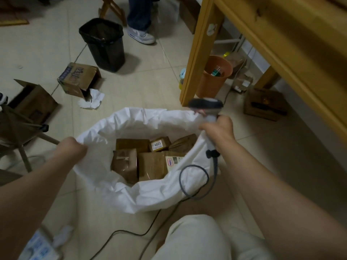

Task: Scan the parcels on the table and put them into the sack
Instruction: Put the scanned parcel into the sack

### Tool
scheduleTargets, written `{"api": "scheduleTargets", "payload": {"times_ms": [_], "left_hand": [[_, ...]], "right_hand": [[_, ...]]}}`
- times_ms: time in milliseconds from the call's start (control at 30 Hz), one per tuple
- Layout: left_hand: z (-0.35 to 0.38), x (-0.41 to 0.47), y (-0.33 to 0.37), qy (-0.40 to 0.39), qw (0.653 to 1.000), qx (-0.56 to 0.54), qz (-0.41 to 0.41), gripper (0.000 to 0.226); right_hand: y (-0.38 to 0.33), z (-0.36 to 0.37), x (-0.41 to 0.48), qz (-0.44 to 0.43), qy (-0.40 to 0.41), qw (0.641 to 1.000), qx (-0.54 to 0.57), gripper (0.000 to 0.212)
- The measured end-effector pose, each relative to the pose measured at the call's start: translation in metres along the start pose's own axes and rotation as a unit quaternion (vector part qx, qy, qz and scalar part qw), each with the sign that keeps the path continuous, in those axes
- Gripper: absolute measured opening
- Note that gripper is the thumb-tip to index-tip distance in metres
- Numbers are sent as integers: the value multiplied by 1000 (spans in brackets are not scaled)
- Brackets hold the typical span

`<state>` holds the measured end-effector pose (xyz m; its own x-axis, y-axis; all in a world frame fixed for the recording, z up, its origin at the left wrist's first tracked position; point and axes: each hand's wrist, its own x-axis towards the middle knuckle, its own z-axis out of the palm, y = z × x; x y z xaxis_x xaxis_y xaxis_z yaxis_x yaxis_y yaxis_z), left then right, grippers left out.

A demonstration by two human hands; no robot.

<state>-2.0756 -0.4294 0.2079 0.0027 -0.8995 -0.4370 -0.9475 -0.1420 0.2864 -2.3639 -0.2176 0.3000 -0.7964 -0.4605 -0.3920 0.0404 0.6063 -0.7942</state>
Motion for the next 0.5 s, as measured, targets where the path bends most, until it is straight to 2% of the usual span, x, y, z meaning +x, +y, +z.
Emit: {"api": "scheduleTargets", "payload": {"times_ms": [100, 167, 267, 367, 500], "left_hand": [[-2, 0, 9, 62, 993, -96, 12, 40], [5, -2, 5, 49, 992, -118, -9, 51], [30, -7, -8, -33, 998, -49, -12, 67], [59, -12, -7, -13, 1000, 21, 3, 56], [94, -30, 15, 23, 979, 144, 143, 68]], "right_hand": [[-19, 13, -4, -59, -22, 996, 67, 22], [-8, 20, -1, -50, -29, 998, 39, 24], [31, 22, 8, 34, -44, 998, -39, 24], [63, 12, 11, 92, -26, 992, -80, 30], [83, -3, 16, 138, 4, 988, -63, 39]]}}
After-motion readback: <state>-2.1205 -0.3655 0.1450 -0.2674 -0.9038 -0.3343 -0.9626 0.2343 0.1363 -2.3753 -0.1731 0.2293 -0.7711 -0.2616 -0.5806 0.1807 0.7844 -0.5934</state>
